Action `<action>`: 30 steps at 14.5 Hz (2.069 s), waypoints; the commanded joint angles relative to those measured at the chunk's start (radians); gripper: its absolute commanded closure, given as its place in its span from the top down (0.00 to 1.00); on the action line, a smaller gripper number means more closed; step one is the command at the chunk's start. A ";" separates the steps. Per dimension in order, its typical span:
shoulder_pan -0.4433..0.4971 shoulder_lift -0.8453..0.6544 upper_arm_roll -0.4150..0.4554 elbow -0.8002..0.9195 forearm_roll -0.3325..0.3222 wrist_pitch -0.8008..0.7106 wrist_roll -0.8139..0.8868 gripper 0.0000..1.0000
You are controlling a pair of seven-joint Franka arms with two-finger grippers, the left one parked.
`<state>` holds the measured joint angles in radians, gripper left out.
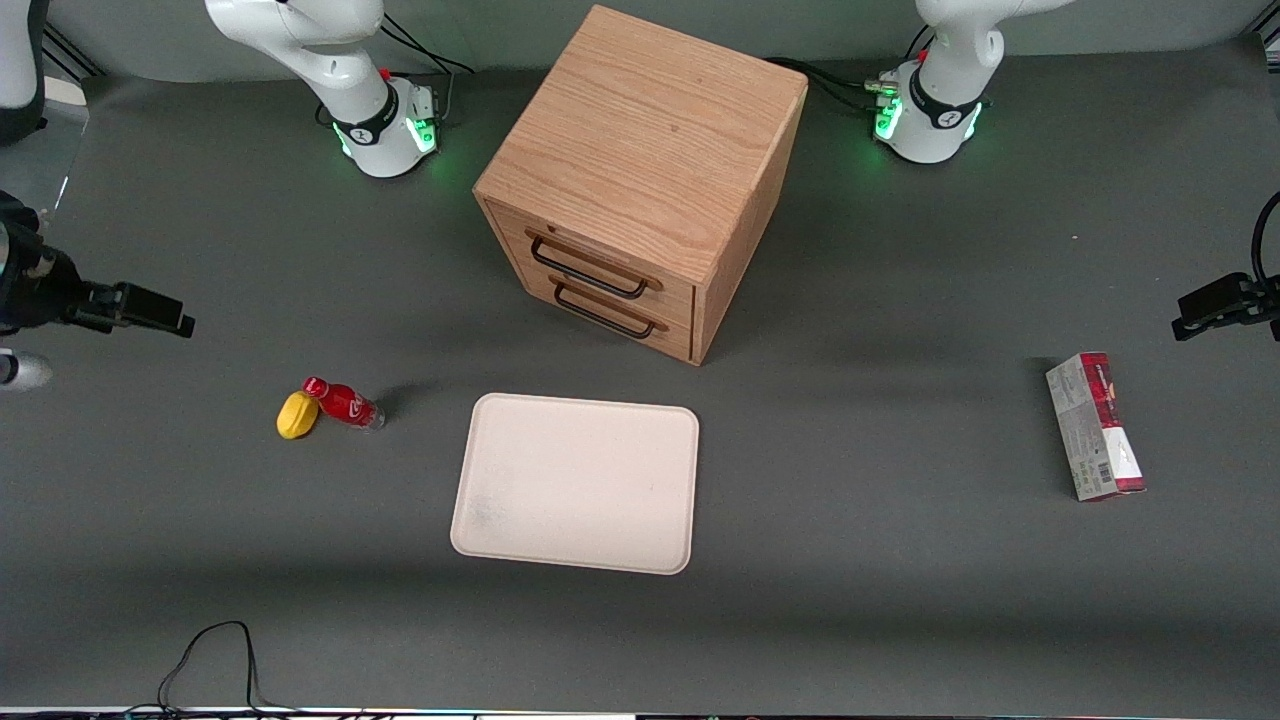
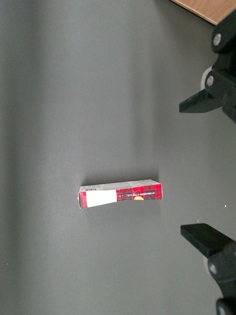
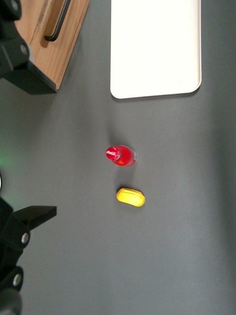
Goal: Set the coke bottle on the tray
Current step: 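Lower the open right gripper over the red Coca-Cola bottle's cap end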
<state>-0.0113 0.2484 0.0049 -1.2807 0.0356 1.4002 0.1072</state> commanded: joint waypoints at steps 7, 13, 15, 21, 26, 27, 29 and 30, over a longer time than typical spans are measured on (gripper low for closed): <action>-0.001 0.031 0.009 0.054 -0.010 -0.050 0.006 1.00; 0.008 -0.101 0.009 -0.246 -0.011 0.198 0.025 1.00; 0.008 -0.162 0.009 -0.401 -0.011 0.316 0.026 1.00; 0.010 -0.170 0.014 -0.642 -0.011 0.609 0.028 0.99; 0.014 -0.155 0.014 -0.837 -0.011 0.867 0.026 0.99; 0.014 -0.156 0.014 -0.871 -0.011 0.897 0.026 0.99; 0.016 -0.155 0.014 -0.899 -0.011 0.927 0.025 0.99; 0.014 -0.149 0.014 -0.899 -0.011 0.931 0.025 0.99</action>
<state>-0.0053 0.1211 0.0214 -2.1490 0.0356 2.3030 0.1123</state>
